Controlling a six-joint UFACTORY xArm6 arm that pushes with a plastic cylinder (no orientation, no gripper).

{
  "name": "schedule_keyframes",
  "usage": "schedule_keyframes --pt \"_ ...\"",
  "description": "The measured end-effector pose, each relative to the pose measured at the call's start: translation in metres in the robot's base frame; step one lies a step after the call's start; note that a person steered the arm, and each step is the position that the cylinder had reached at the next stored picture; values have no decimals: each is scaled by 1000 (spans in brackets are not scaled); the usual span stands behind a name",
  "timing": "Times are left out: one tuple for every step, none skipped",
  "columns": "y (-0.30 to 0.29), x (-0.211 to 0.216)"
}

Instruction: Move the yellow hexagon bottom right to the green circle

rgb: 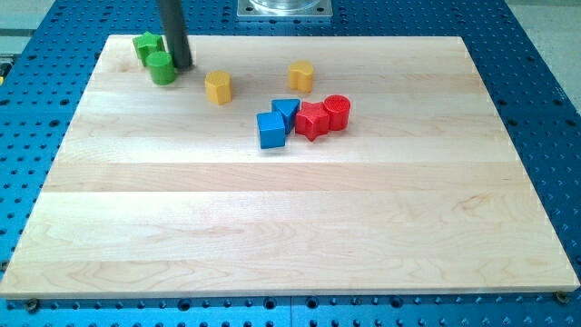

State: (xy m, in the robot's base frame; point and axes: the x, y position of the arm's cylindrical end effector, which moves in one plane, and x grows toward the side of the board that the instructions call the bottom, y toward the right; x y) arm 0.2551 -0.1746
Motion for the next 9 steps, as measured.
schedule_keyframes --pt "67 -1" --pt "117 29" --pt "117 53" --pt "125 83" --pt "82 79" --pt "4 70" --pt "11 77" --pt "14 78" --pt "14 78"
